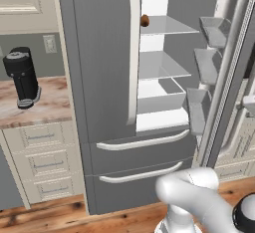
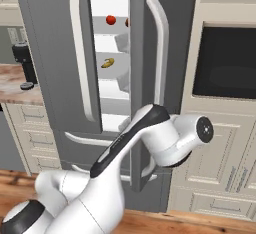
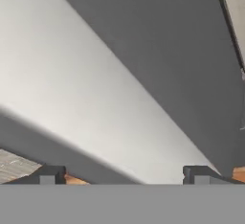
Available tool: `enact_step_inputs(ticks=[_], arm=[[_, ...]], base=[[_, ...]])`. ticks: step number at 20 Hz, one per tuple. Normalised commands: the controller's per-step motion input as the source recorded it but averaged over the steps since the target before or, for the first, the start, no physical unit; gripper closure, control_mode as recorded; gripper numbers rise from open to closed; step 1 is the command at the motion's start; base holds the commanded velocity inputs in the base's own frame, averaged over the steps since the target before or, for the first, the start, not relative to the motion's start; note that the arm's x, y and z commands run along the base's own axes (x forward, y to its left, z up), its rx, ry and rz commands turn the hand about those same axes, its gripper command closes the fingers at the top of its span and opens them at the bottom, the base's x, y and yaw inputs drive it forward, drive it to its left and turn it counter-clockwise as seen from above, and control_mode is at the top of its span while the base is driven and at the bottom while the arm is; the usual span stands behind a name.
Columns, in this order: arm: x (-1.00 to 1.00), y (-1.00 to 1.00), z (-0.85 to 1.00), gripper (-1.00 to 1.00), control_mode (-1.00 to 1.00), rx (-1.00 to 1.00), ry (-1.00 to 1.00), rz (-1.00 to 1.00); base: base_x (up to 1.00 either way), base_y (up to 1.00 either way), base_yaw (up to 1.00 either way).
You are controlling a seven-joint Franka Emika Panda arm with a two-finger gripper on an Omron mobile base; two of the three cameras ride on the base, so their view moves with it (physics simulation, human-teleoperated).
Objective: Place the potato in the correct fridge rack based on whether it is a fruit or vegetable. Finally, close the fridge door.
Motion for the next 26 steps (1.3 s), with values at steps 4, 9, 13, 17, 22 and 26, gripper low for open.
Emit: enact_step_inputs(ticks=[4, 9, 13, 17, 22, 26], arm=[[0.14, 0.73, 0.00, -1.00, -1.00, 0.11, -0.02, 0.00], [0.11, 0.79, 0.00, -1.00, -1.00, 0.11, -0.03, 0.00], [0.19, 0.72, 0.00, -1.00, -1.00, 0.10, -0.05, 0.00], [0.36, 0.56, 0.00, -1.00, -1.00, 0.09, -0.02, 0.00], [0.50, 0.31, 0.00, -1.00, -1.00, 0.06, 0.00, -0.03], [0.48, 0.03, 0.02, -1.00, -1.00, 0.00, -0.03, -0.01]], base=[[0.00, 0.00, 0.00], [0.00, 0.00, 0.00], [0.00, 0.00, 0.00], [0.00, 0.00, 0.00], [0.00, 0.00, 0.00], [0.00, 0.00, 0.00]])
